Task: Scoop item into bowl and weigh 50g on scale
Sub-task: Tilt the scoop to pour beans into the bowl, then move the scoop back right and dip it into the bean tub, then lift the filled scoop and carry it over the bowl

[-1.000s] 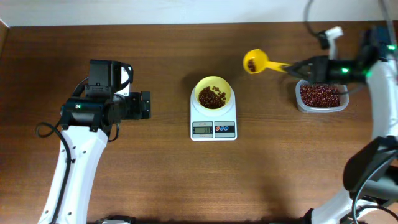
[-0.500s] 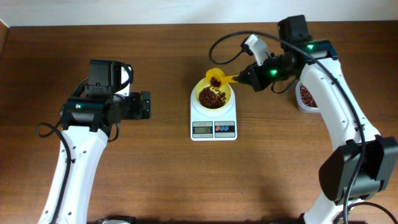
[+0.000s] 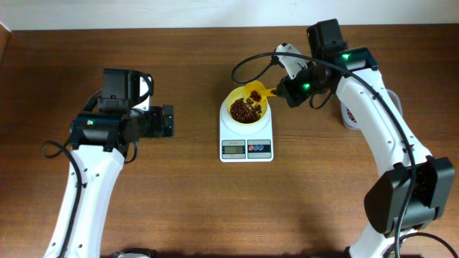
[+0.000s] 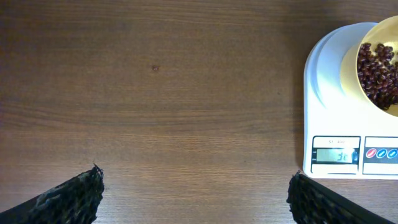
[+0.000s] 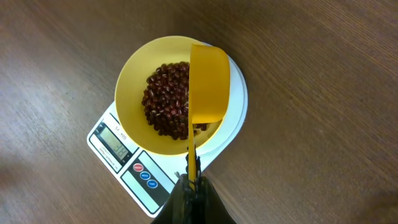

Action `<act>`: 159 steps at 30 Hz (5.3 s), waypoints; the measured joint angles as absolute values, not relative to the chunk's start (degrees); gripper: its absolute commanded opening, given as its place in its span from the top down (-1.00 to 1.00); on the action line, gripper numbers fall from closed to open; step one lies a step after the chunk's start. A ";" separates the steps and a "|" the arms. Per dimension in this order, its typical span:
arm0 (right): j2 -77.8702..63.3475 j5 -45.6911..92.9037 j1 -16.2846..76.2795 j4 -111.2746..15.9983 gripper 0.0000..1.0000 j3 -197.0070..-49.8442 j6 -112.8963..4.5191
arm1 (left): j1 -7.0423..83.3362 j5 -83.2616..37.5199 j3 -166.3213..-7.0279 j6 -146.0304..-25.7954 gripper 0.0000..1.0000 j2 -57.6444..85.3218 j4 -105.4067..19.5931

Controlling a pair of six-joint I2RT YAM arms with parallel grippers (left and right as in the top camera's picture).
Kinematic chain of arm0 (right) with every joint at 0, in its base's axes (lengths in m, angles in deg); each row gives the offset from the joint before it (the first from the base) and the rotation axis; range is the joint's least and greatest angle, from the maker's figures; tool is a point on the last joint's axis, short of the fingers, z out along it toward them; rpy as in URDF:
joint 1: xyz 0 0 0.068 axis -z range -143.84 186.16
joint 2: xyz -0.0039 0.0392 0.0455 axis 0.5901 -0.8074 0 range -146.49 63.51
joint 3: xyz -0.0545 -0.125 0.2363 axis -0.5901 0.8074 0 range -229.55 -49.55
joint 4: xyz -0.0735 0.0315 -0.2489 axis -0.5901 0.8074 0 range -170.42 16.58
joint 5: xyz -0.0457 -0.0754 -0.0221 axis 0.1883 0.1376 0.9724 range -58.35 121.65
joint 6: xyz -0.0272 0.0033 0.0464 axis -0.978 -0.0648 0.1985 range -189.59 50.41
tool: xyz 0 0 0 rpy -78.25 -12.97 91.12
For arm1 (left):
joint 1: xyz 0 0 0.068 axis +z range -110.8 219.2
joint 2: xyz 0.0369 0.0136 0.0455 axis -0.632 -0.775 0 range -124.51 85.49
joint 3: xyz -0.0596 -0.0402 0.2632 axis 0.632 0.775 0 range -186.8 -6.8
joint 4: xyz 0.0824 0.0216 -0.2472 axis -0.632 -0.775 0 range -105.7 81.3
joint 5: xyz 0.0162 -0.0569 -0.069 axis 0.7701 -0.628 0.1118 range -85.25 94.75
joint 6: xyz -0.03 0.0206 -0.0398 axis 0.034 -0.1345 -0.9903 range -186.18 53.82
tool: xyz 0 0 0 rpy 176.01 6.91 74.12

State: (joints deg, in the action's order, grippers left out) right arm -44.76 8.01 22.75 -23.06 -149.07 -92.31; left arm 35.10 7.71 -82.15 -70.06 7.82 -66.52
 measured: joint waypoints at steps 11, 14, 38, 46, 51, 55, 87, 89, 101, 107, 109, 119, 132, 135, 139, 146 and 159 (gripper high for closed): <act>-44.74 2.48 22.75 -23.23 0.92 -149.07 -92.31 | 35.10 7.71 -82.15 -70.06 -0.97 7.82 -66.52; -44.76 2.90 22.75 -23.41 0.92 -149.10 -92.42 | 35.10 7.71 -82.15 -70.06 -0.97 7.82 -66.52; -44.74 10.37 17.35 -19.58 0.92 -152.55 -96.55 | 35.10 7.71 -82.15 -70.06 -0.97 7.82 -66.52; -44.74 10.20 18.51 -19.54 0.92 -152.57 -96.66 | 35.10 7.71 -82.15 -70.06 -0.97 7.82 -66.55; -44.74 14.92 17.75 -19.56 0.92 -152.59 -98.91 | 35.10 7.71 -82.15 -70.06 -0.97 7.82 -66.52; -44.74 15.38 15.12 -19.58 0.92 -152.64 -99.59 | 35.10 7.71 -82.15 -70.06 -0.97 7.82 -66.52; -43.99 -11.94 43.01 -15.30 0.92 -158.15 -80.44 | 35.10 7.71 -82.15 -70.06 -0.97 7.82 -66.57; -43.99 -11.97 50.25 -11.21 0.92 -158.21 -79.74 | 35.10 7.71 -82.15 -70.06 -0.97 7.82 -66.44; -43.99 16.27 57.59 1.57 0.92 -158.52 -75.56 | 35.10 7.71 -82.13 -70.06 -0.97 7.82 -66.55; -43.99 27.29 53.55 -3.59 0.92 -158.41 -77.75 | 35.10 7.71 -82.13 -70.06 -0.97 7.82 -66.55; -44.01 29.58 51.01 -3.89 0.93 -157.93 -78.14 | 35.10 7.71 -82.13 -70.06 -0.98 7.82 -66.52; -44.60 24.36 49.53 -6.41 0.92 -150.63 -78.58 | 35.10 7.71 -82.13 -70.06 -0.97 7.82 -66.55; -44.82 9.04 59.06 -6.12 0.92 -150.60 -78.32 | 35.10 7.71 -82.13 -70.06 -0.97 7.82 -66.55; -44.82 7.84 63.08 -4.85 0.92 -150.58 -78.23 | 35.10 7.71 -82.13 -70.06 -0.97 7.82 -66.55; -44.82 4.34 67.12 -4.61 0.92 -150.56 -76.94 | 35.10 7.71 -82.13 -70.06 -0.97 7.82 -66.52; -44.82 -17.85 72.52 -4.61 0.92 -150.56 -75.89 | 35.10 7.71 -82.13 -70.06 -0.97 7.82 -66.52; -44.89 -23.22 39.06 -21.18 0.92 -150.23 -76.00 | 35.10 7.71 -82.13 -70.06 -0.97 7.82 -66.52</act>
State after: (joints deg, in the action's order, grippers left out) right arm -44.89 -23.22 39.06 -21.18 -150.23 -76.00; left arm 35.10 7.71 -82.13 -70.06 7.82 -66.52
